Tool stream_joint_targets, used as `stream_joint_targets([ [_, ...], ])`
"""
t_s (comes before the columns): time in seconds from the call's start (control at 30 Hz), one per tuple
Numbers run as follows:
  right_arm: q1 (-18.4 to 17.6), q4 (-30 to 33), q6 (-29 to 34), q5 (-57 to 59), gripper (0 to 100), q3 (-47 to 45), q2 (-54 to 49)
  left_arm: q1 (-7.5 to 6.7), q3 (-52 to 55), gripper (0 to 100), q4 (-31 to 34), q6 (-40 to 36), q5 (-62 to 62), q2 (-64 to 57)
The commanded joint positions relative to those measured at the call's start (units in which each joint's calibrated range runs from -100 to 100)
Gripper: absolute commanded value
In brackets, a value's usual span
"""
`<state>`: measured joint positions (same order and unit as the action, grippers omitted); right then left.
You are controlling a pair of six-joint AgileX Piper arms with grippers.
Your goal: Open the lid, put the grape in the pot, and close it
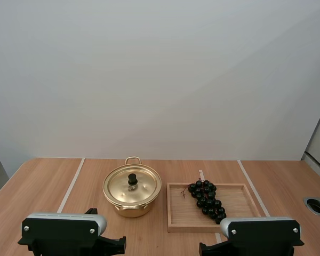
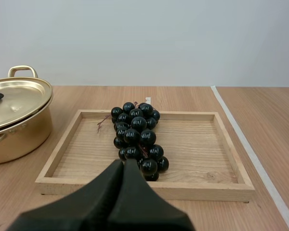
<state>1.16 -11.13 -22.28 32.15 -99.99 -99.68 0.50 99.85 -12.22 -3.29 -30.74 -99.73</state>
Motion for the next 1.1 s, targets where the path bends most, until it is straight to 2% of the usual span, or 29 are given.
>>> stream_joint_targets([
  [0.0, 0.2, -0.1, -0.5, -0.3, 0, 0.0, -0.3, 0.11, 0.2, 0, 0.1, -0.3, 1.5, -0.3],
  [1.07, 0.2, -0.1, -0.5, -0.3, 0, 0.0, -0.3, 0.11, 0.2, 0, -1.2, -0.6, 1.5, -0.3],
])
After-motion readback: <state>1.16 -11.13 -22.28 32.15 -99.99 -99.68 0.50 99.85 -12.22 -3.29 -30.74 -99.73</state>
